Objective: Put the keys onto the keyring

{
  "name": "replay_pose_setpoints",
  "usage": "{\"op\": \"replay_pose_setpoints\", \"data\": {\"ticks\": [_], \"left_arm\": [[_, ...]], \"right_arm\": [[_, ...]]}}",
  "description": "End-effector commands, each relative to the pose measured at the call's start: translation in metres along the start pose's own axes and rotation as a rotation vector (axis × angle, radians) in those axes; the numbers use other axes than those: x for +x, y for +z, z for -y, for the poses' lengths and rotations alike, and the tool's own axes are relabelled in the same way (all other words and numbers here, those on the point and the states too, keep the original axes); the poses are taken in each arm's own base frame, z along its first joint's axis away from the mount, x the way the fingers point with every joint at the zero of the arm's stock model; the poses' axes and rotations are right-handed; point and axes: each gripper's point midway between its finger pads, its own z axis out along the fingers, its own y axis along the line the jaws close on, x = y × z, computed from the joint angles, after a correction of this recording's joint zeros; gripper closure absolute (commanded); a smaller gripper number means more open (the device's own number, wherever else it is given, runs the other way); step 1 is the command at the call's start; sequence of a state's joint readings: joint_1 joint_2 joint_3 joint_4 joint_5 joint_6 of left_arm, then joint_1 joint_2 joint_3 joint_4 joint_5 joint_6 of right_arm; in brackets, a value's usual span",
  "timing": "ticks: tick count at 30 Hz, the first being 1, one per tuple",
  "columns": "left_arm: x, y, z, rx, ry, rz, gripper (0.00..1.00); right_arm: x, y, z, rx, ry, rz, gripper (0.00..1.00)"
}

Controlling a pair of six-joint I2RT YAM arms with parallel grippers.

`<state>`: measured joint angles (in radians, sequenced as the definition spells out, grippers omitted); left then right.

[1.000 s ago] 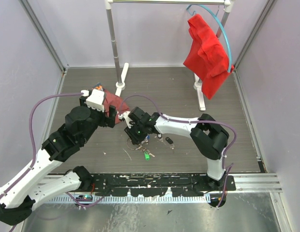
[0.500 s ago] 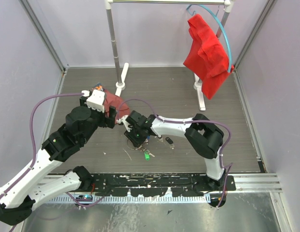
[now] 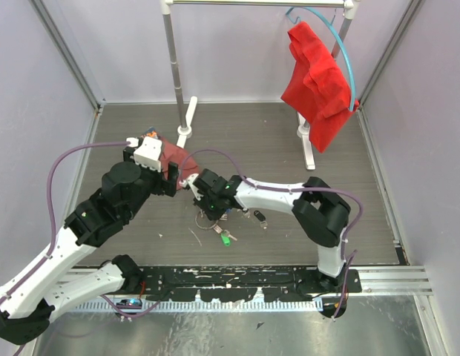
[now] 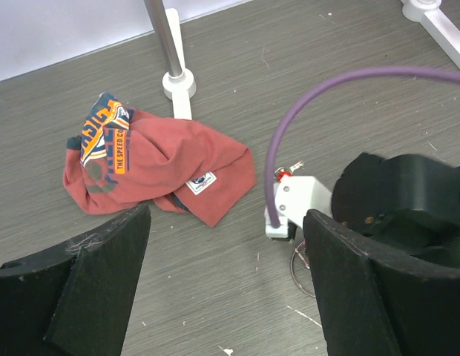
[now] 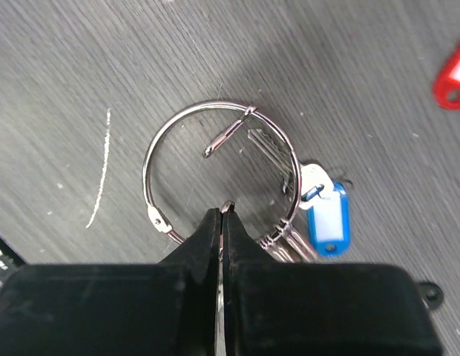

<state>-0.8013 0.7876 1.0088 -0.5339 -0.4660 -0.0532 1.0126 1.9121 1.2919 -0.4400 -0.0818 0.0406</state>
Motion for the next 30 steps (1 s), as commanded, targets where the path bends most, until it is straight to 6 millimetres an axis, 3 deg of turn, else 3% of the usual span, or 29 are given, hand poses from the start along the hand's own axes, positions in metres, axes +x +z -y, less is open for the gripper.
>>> {"op": "replay_pose_setpoints", "data": {"ticks": [1,7,12,22,30], "left_arm": [[-0.018,-0.008,-0.003,0.006,-0.017,0.049,0.10],[-0.023,-0.009,0.012,0.093,-0.009,0.062,0.06],[-0.040,-0.013,0.031,0.204,-0.035,0.112,0.04],[-0.081,-0.022,0.066,0.404,-0.057,0.288,0.05],[-0.114,-0.043,0.098,0.609,-0.063,0.447,0.09]], "right_arm": [[-0.053,-0.067,-0.007,0.014,0.024,0.220,0.99],[-0.081,-0.135,0.003,0.067,0.121,0.404,0.99],[-0.104,-0.191,0.014,0.100,0.225,0.562,0.99],[-0.144,-0.301,0.004,0.031,0.313,0.903,0.99],[-0.159,-0.382,-0.004,-0.061,0.358,1.194,0.99]]}}
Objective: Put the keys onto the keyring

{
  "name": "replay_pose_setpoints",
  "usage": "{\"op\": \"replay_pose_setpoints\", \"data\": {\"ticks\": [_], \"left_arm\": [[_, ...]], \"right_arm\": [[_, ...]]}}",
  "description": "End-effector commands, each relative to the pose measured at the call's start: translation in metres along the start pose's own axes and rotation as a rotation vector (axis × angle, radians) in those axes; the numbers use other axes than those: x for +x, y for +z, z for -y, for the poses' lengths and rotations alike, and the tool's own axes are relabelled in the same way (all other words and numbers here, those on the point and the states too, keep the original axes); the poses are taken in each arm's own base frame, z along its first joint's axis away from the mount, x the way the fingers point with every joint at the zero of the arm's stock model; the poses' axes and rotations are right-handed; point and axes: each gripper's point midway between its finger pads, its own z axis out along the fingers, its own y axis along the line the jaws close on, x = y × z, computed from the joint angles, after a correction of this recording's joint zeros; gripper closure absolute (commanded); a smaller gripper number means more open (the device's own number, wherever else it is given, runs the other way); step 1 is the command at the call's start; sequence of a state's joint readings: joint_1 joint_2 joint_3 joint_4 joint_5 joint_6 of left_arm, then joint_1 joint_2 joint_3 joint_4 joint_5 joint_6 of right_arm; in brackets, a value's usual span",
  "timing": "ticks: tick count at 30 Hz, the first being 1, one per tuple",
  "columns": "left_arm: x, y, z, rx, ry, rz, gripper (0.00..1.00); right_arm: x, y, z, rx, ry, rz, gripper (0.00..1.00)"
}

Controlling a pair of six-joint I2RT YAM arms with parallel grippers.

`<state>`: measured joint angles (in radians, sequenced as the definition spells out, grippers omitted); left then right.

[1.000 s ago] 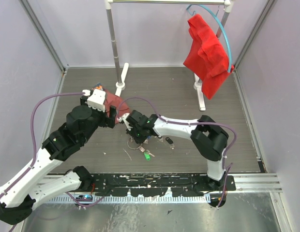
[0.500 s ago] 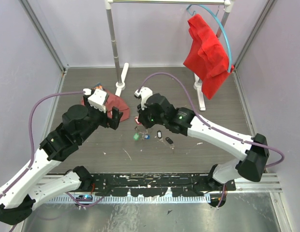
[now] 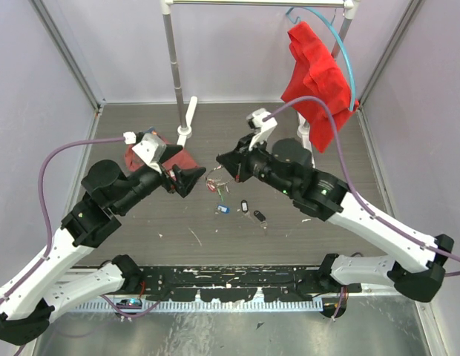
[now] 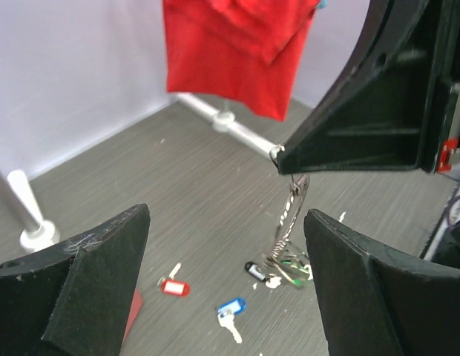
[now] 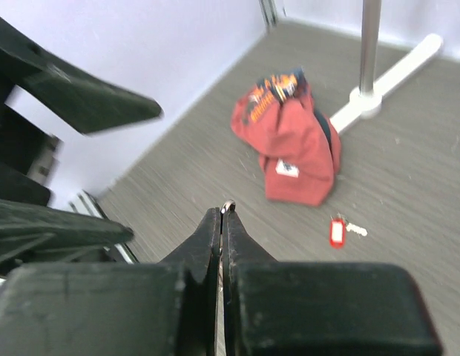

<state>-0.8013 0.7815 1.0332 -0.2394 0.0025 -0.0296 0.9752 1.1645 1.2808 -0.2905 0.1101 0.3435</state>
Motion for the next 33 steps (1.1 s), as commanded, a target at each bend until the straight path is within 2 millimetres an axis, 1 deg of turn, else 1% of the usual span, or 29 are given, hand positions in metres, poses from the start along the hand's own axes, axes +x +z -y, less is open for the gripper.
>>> {"op": "replay_pose_setpoints", "data": {"ticks": [1,3,5,9,13,18,22,26,28,30,33], "left_arm": [[-0.037,0.002,0.026,0.144,-0.001,0.158,0.09],[-0.045,0.004,0.026,0.146,-0.007,0.187,0.09],[-0.053,0.007,0.027,0.148,-0.011,0.211,0.09],[-0.075,0.008,0.031,0.163,-0.003,0.279,0.08],[-0.097,0.007,0.043,0.193,0.046,0.351,0.07],[-0.121,0.002,0.067,0.239,0.108,0.426,0.07],[-0.132,-0.003,0.081,0.244,0.154,0.474,0.09],[-0.142,-0.008,0.093,0.223,0.222,0.513,0.12],[-0.148,-0.011,0.101,0.218,0.253,0.539,0.16],[-0.154,-0.014,0.112,0.218,0.281,0.570,0.18],[-0.166,-0.020,0.121,0.190,0.315,0.626,0.23]], "right_arm": [[-0.080,-0.028,-0.024,-0.092,0.088,0.301,0.99],[-0.093,-0.038,-0.026,-0.102,0.108,0.355,0.99],[-0.101,-0.045,-0.026,-0.111,0.127,0.401,0.99],[-0.115,-0.059,-0.036,-0.180,0.128,0.484,0.99],[-0.123,-0.072,-0.045,-0.246,0.101,0.547,0.99],[-0.137,-0.092,-0.063,-0.357,0.041,0.642,0.99],[-0.148,-0.111,-0.075,-0.441,0.018,0.723,0.99],[-0.155,-0.131,-0.090,-0.533,-0.042,0.786,0.99],[-0.159,-0.142,-0.097,-0.576,-0.075,0.818,0.99],[-0.160,-0.152,-0.108,-0.642,-0.120,0.837,0.99],[-0.163,-0.165,-0.116,-0.697,-0.143,0.877,0.99]]}}
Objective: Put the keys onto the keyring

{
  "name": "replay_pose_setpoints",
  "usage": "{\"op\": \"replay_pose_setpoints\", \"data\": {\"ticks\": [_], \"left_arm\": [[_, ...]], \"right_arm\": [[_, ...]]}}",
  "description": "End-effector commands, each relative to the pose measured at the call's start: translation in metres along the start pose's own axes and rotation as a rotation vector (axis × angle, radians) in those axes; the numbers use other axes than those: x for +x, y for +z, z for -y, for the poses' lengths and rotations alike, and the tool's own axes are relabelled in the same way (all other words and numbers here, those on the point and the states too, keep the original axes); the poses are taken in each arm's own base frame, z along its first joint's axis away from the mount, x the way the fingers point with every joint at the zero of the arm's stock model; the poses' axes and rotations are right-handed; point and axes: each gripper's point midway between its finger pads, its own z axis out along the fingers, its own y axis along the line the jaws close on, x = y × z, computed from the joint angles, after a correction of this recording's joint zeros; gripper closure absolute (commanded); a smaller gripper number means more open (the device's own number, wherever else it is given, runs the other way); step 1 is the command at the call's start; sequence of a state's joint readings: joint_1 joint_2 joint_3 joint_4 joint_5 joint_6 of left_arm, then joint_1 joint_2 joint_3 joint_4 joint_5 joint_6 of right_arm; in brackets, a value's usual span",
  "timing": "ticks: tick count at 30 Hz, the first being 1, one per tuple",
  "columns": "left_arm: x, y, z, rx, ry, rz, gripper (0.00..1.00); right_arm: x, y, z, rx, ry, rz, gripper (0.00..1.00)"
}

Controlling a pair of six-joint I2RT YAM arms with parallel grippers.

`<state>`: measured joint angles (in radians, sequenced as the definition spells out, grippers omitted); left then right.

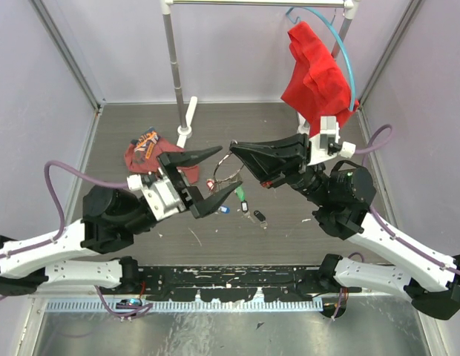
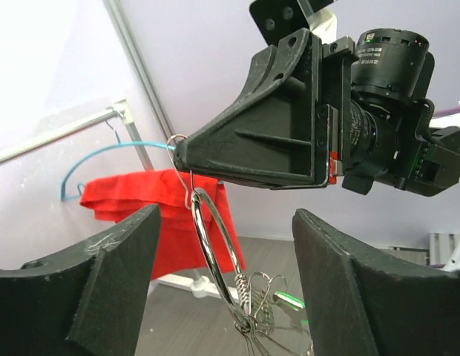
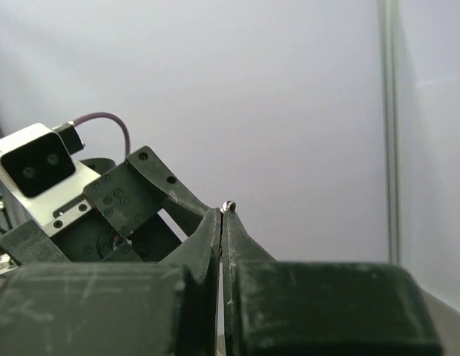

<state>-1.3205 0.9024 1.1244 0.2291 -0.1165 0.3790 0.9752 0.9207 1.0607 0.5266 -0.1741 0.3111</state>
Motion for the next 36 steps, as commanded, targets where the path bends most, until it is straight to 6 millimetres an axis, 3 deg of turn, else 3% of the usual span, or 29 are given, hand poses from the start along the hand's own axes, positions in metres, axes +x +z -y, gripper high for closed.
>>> {"op": "replay_pose_setpoints", "data": {"ticks": [1,6,10,28,36], "left_arm": [[-0.046,0.004,-0.018,-0.131,0.113,0.125,0.26],[-0.066,0.004,-0.025,-0.210,0.108,0.210,0.38],[-0.075,0.009,-0.024,-0.214,0.102,0.251,0.40],[-0.069,0.028,-0.003,-0.207,0.253,0.201,0.67],[-0.073,0.028,-0.003,-0.214,0.249,0.213,0.72]], "right_arm": [[-0.054,-0.004,-0.040,-0.183,-0.074,0.178,0.99],[-0.060,-0.006,-0.048,-0.218,-0.080,0.196,0.99],[-0.062,-0.006,-0.050,-0.228,-0.079,0.201,0.99],[-0.062,-0.008,-0.051,-0.228,-0.096,0.188,0.99],[-0.059,-0.010,-0.047,-0.211,-0.115,0.168,0.99]]}}
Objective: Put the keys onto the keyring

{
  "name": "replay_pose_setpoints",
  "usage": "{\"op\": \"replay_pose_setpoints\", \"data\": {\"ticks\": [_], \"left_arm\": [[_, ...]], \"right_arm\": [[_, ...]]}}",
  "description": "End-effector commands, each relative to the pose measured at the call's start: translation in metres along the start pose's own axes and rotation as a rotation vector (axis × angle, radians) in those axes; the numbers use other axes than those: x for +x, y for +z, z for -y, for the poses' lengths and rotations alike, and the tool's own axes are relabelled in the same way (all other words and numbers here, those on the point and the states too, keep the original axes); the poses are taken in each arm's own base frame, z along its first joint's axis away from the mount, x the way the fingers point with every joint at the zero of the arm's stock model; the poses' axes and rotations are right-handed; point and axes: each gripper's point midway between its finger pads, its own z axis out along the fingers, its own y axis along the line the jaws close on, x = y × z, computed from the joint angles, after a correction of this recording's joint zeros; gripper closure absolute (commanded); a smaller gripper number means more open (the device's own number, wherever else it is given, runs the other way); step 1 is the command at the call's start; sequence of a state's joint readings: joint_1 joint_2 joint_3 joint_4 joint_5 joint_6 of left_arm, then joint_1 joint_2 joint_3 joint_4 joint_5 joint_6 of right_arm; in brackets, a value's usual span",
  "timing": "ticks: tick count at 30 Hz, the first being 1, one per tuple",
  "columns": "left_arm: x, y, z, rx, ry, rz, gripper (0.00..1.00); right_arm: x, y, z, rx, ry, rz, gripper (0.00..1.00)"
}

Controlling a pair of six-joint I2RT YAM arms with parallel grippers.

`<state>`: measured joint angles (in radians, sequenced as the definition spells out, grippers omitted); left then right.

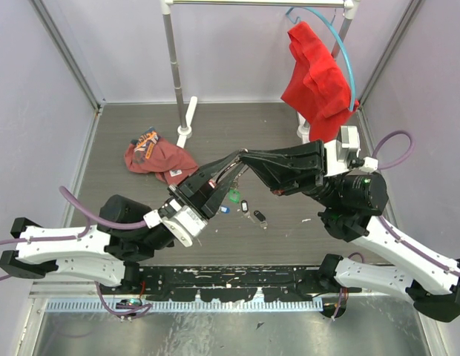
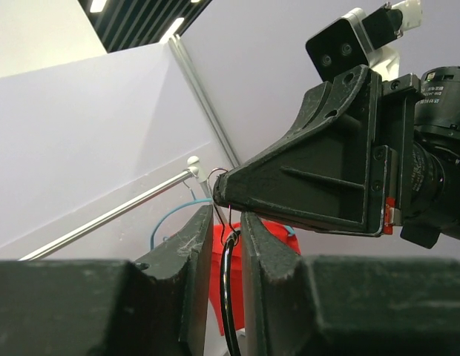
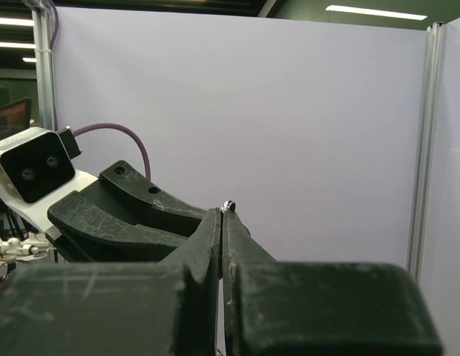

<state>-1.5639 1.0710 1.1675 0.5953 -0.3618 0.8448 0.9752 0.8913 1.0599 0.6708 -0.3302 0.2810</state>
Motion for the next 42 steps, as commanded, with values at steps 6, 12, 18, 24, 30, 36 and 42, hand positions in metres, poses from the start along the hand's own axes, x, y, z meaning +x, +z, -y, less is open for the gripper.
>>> {"op": "replay_pose_setpoints", "data": {"ticks": [6,12,18,24,30,36,42], "left_arm": [[-0.023,0.004,-0.024,-0.086,-0.033,0.044,0.85],[-0.021,0.005,-0.027,-0.100,0.018,0.023,1.00],[-0.016,0.004,-0.024,-0.088,0.105,-0.003,1.00],[-0.009,0.002,-0.022,-0.077,0.179,-0.029,1.00],[-0.003,0.002,-0.017,-0.066,0.264,-0.055,1.00],[0.003,0.004,-0.014,-0.084,0.355,-0.077,1.00],[0.007,0.002,-0.018,-0.100,0.368,-0.106,1.00]], "right_arm": [[-0.020,0.000,-0.004,-0.009,-0.048,0.044,0.99],[-0.020,-0.001,-0.005,-0.007,-0.054,0.037,0.99],[-0.032,-0.006,-0.006,0.011,-0.079,0.037,0.64],[-0.050,-0.013,0.000,0.093,-0.087,0.015,0.52],[-0.051,-0.010,0.029,0.301,0.022,-0.096,0.51],[-0.024,-0.002,0.037,0.357,0.106,-0.281,0.50],[-0.018,-0.020,0.055,0.497,0.099,-0.347,0.52]]}}
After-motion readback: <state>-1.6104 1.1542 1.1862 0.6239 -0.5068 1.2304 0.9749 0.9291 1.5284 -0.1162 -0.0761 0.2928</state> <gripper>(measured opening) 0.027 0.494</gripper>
